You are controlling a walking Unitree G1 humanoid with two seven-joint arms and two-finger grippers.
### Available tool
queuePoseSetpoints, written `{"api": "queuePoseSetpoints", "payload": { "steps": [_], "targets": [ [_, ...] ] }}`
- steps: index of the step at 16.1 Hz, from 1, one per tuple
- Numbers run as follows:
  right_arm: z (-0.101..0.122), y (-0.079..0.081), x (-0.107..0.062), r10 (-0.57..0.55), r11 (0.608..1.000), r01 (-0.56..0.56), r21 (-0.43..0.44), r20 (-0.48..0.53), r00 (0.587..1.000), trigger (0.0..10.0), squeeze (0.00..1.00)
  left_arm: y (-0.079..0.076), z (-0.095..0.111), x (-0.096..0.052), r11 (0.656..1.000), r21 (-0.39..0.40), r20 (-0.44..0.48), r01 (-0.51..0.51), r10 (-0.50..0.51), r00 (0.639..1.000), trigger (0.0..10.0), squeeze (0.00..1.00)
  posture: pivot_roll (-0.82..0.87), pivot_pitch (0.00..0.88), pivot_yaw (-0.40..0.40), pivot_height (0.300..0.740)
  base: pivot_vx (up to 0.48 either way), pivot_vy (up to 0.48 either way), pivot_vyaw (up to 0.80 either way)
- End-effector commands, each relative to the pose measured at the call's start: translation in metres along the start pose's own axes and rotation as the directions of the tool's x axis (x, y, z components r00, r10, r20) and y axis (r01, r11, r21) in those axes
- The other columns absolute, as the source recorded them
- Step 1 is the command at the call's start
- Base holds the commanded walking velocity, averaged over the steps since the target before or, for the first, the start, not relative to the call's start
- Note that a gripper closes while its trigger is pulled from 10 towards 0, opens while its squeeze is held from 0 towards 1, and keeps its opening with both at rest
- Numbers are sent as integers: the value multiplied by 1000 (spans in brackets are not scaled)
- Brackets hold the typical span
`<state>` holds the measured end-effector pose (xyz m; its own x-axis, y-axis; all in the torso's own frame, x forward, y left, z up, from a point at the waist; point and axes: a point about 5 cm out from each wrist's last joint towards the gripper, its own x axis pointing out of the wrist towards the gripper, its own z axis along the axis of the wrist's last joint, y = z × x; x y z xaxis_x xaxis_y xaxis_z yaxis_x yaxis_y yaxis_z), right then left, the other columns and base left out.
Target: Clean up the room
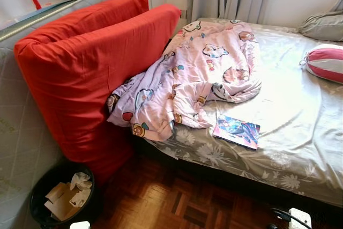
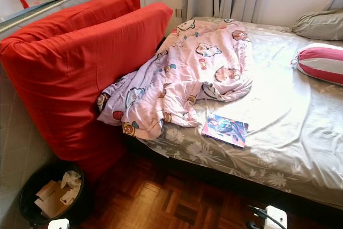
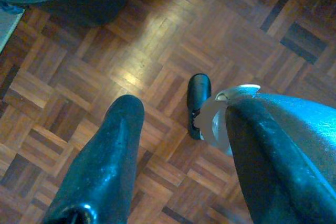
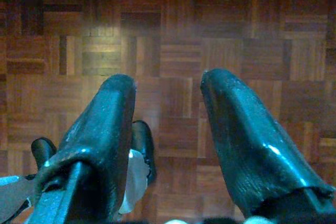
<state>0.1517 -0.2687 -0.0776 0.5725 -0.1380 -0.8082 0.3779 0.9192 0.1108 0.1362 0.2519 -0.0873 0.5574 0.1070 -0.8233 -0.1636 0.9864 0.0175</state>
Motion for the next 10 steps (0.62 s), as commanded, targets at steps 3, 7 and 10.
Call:
{"api": "queuePoseSetpoints", "payload": {
  "steps": [3,7,10],
  "targets": [
    [1,1,0,0,1000,0,15,5,1000,10000,0,1,-3,-1,1000,-8,-10,-6,6,1000,10000,0,-5,0,15,740,187,0,0],
    [1,0,0,2,1000,-2,8,2,1000,10000,0,1,-3,-1,1000,-6,-13,-1,1,1000,10000,0,-7,0,14,740,291,0,0],
    [1,0,0,4,1000,-4,6,-1,1000,10000,0,1,-4,-1,1000,-10,-13,-2,2,1000,10000,0,-4,0,11,740,292,0,0]
  ]
}}
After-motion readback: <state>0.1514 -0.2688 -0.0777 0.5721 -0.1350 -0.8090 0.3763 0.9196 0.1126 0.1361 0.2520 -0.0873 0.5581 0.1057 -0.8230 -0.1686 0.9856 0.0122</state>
